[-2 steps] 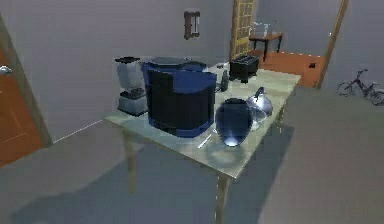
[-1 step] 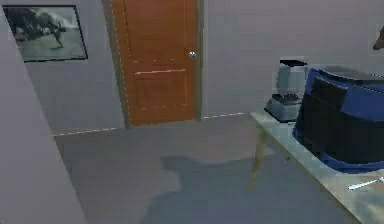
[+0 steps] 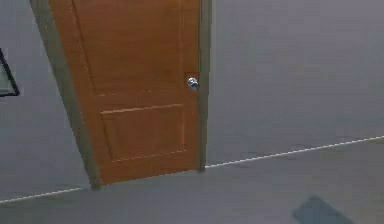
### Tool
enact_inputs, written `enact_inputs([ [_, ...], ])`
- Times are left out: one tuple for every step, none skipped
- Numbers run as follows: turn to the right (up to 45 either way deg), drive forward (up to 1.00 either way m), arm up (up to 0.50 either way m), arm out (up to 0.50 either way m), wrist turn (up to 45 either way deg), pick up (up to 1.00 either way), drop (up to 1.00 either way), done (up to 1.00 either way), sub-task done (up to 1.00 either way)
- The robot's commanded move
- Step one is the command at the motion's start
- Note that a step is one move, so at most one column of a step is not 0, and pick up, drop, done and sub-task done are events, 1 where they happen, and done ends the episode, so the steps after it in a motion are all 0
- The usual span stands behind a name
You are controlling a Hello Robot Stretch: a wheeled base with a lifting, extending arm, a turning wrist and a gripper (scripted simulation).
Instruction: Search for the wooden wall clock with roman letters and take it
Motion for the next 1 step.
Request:
enact_inputs([
  [0.0, 0.35, 0.00, 0.00, 0.0, 0.00, 0.00, 0.00, 0.00],
])
